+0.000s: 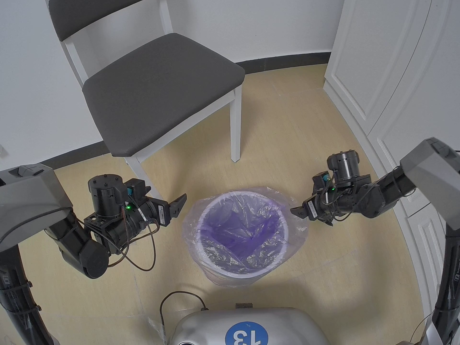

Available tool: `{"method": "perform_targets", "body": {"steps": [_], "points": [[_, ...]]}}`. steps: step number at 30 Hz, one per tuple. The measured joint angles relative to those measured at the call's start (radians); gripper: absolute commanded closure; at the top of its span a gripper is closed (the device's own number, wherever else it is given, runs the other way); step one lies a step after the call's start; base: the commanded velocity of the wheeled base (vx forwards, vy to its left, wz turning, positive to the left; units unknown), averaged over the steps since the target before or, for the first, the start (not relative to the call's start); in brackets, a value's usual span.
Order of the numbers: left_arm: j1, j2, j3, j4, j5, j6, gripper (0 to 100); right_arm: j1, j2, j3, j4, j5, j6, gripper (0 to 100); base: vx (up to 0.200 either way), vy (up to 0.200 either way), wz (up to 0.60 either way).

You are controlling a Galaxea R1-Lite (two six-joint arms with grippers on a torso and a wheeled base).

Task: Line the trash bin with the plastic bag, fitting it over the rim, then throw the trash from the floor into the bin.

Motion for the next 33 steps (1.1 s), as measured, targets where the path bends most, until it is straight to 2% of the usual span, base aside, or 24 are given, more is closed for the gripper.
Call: {"method": "perform_targets", "body": {"steps": [6,13,22,30,31,33], "points": [[-0.009,-0.017,0.033,-0.007,-0.001,0.000,0,-0.050,-0.046,0.025,0.000,-0.001,0.008,0,0.000,0.000,0.00],[-0.012,-0.024,0.046,-0.016,-0.002,-0.010,0,-0.104,0.027,-0.040,-0.011,-0.007,0.011,0,0.000,0.000,0.00],[0.003,-0.037,0.066,-0.045,-0.005,-0.022,0,-0.136,0.205,-0.221,-0.019,-0.012,0.081,0,0.000,0.000,0.00],[0.022,-0.019,0.090,-0.122,-0.008,-0.026,0,-0.149,0.414,-0.459,-0.071,-0.046,0.132,0,0.000,0.000,0.00],[0.024,-0.014,0.095,-0.143,-0.008,-0.028,0,-0.152,0.439,-0.488,-0.076,-0.054,0.137,100,0.000,0.000,0.00],[0.029,-0.006,0.110,-0.196,-0.010,-0.038,0,-0.159,0.485,-0.536,-0.083,-0.071,0.144,100,0.000,0.000,0.00]]}}
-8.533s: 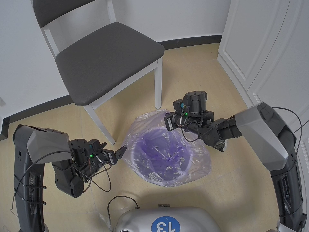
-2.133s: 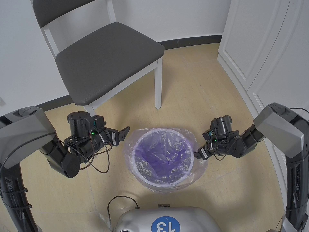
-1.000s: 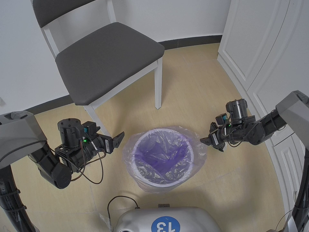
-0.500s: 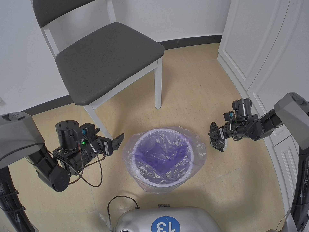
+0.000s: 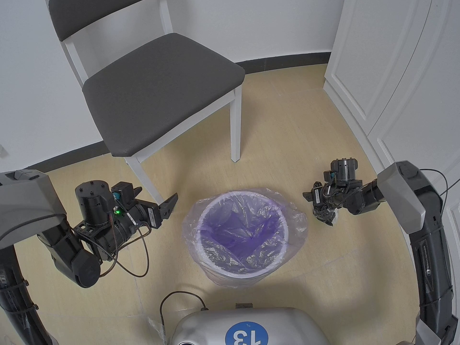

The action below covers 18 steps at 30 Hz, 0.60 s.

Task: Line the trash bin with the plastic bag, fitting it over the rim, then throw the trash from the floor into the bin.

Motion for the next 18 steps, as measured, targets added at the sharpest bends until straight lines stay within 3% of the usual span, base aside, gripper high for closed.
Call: {"method": "perform_targets", "body": {"steps": [9,18], "points": [[0.009,0.021,0.103,-0.160,-0.003,-0.033,0,-0.015,0.056,-0.011,0.002,-0.024,0.044,100,0.000,0.000,0.00],[0.014,-0.001,0.156,-0.162,-0.005,-0.065,0,-0.004,-0.166,0.175,-0.004,-0.018,0.045,100,0.000,0.000,0.00]]}}
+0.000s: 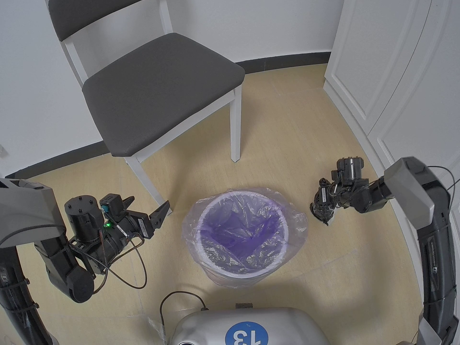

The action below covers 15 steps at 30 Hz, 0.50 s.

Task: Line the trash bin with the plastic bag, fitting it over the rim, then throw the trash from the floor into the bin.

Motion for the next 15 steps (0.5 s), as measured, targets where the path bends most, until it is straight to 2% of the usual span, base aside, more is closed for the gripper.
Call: {"method": "perform_targets", "body": {"steps": [6,8,10,15], "points": [[-0.004,-0.032,0.022,0.000,-0.001,-0.022,0,0.053,-0.262,0.163,-0.001,0.006,-0.004,100,0.000,0.000,0.00],[-0.008,-0.043,0.028,0.000,-0.002,-0.026,0,0.094,-0.370,0.230,-0.005,0.006,-0.009,100,0.000,0.000,0.00],[-0.013,-0.057,0.036,0.000,-0.001,-0.029,0,0.151,-0.462,0.294,-0.011,0.005,-0.014,100,0.000,0.000,0.00],[-0.032,-0.100,0.059,0.000,-0.002,-0.033,0,0.356,-0.651,0.439,-0.044,-0.009,-0.041,100,0.000,0.000,0.00]]}}
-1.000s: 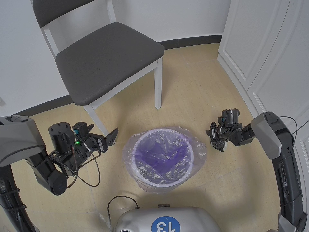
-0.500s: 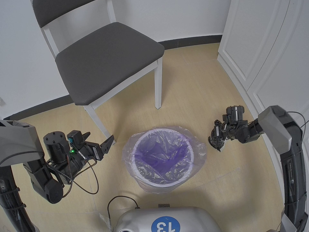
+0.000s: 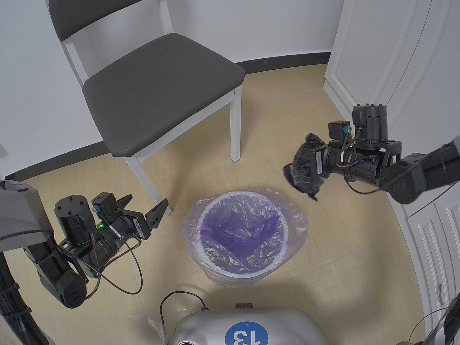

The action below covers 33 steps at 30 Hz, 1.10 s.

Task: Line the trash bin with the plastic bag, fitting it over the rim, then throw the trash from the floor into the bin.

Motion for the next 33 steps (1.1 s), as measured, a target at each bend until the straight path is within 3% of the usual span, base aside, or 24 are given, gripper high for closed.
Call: {"method": "perform_targets", "body": {"steps": [7,12,23,33], "points": [[-0.011,-0.063,0.014,0.000,0.000,-0.001,0,0.221,-0.066,0.148,-0.035,-0.037,-0.020,100,0.000,0.000,0.00],[0.007,-0.082,0.016,0.000,-0.011,-0.001,0,0.294,-0.005,0.178,-0.075,-0.044,-0.016,100,0.000,0.000,0.00],[0.124,-0.095,0.021,0.000,-0.152,-0.011,0,0.298,0.212,0.020,-0.065,-0.048,-0.010,100,0.000,0.000,0.00],[0.143,-0.104,0.029,0.000,-0.162,-0.009,0,0.299,0.312,-0.042,-0.064,-0.047,-0.009,100,0.000,0.000,0.00]]}}
